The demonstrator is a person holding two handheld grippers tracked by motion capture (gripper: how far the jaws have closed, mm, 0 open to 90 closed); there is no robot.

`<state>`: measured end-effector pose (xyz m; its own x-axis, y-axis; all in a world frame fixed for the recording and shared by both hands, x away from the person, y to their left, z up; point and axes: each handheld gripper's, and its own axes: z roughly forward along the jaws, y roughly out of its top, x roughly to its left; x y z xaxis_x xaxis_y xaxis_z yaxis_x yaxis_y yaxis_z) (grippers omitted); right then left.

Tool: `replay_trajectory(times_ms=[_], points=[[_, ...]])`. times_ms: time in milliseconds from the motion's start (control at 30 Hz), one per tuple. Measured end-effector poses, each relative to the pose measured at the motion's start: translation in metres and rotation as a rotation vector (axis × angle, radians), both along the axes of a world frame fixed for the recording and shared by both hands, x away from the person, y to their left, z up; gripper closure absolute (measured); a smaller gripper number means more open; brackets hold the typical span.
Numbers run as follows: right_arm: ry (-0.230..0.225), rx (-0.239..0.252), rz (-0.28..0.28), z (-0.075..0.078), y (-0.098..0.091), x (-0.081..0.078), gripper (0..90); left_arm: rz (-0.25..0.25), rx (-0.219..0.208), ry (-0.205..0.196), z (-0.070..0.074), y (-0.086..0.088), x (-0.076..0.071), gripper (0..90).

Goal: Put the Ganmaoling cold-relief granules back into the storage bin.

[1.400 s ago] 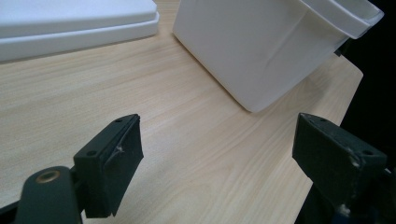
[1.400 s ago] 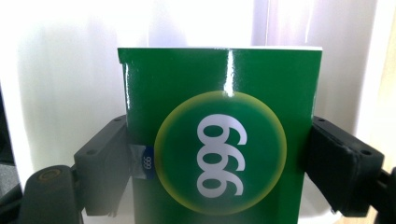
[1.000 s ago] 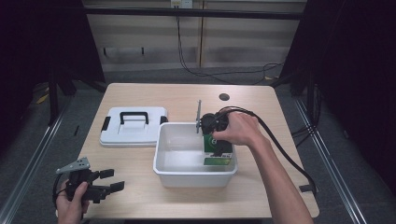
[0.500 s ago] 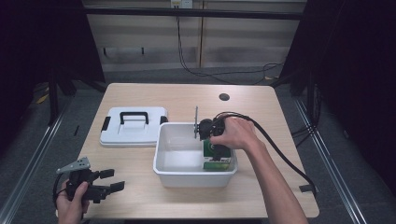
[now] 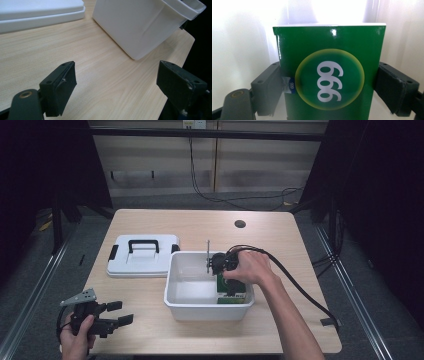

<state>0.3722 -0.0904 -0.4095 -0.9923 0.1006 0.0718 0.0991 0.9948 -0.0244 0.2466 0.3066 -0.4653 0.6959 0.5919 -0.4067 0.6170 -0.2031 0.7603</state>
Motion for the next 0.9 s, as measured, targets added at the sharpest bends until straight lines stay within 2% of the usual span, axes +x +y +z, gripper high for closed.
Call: replay_trajectory(times_ms=[133,267,467,567,700,800,900], points=[[-0.001,0.013,-0.002,-0.0018,-0.0005,-0.0010,14.5,0.002,0.002,-0.001,-0.0002,-0.0003,0.0002,16.1],[0.011,-0.005,-0.001,-0.0038,0.0011,-0.0005,13.9,0.001,-0.001,-0.002,0.0003,0.0001,-0.0003,16.1],[0.009,0.003,-0.008,-0.0034,0.0001,-0.0004,13.9,-0.002,0.003,-0.001,0.0001,0.0000,0.0000,16.1],[-0.004,0.019,-0.005,-0.0034,-0.0013,-0.0017,13.7,-0.001,0.001,-0.002,0.0002,0.0000,-0.0002,16.1],[-0.003,0.048,0.006,-0.0045,-0.0041,-0.0021,12.8,0.001,0.002,-0.001,0.0000,-0.0002,-0.0001,16.1],[0.001,0.052,0.009,-0.0030,-0.0049,-0.0027,11.8,0.000,0.003,-0.001,0.0000,0.0000,0.0000,16.1],[-0.020,0.071,-0.002,0.0000,-0.0078,-0.0029,9.4,-0.002,0.004,-0.001,0.0000,0.0002,-0.0001,16.1]])
